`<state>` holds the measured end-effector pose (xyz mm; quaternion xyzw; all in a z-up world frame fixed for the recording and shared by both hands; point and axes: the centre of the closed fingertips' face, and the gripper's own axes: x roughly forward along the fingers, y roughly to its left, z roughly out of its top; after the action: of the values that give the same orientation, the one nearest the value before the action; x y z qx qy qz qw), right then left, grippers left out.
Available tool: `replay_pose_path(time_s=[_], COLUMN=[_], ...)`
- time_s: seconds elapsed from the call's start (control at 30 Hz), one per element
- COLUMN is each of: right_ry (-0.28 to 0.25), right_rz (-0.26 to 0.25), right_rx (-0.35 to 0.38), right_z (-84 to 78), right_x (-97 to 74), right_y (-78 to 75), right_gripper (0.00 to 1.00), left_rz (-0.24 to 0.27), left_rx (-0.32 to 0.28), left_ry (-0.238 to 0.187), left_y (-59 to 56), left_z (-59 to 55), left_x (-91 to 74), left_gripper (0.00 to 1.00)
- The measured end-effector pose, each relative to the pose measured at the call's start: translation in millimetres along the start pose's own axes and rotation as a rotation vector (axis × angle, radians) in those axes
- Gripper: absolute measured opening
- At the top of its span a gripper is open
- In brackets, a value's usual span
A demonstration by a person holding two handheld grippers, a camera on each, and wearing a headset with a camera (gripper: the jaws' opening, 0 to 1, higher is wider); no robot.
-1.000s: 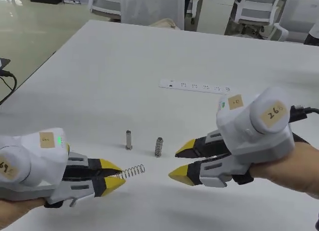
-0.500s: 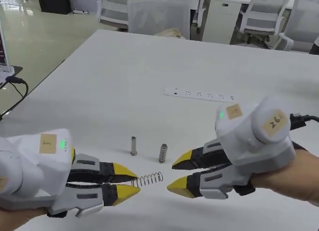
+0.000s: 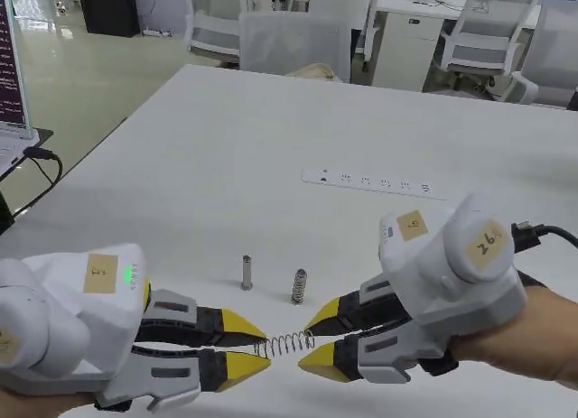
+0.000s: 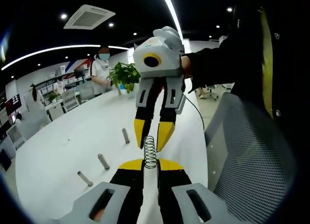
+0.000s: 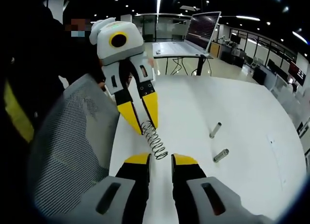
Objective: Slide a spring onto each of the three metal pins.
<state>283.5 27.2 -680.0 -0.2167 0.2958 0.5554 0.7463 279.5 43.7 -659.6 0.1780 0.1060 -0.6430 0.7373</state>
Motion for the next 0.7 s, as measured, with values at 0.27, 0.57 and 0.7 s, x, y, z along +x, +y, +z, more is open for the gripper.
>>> replay_pose_path(time_s=[0.27,0.57,0.7], right_ry=[0.005,-0.002,0.004], right_rz=[0.004,0.016,0.034], right_rx=[-0.021,-0.049,-0.063], right_z=[3.6,17.3,21.5], right_x=[-1.6,-3.9,-4.5], right_y=[2.7,8.1,12.4], right_gripper=[0.09,0.09,0.09], left_rz=[-0.001,-0.002,-0.005], left_rx=[-0.01,-0.018,-0.014], left_ry=[-0.001,0.02,0.028], left_y=[-1.2,-2.1,-3.1], left_z=[-3.1,-11.8,-14.2], left_x=[1.9,2.5,4.0], left_gripper=[0.02,0.02,0.02])
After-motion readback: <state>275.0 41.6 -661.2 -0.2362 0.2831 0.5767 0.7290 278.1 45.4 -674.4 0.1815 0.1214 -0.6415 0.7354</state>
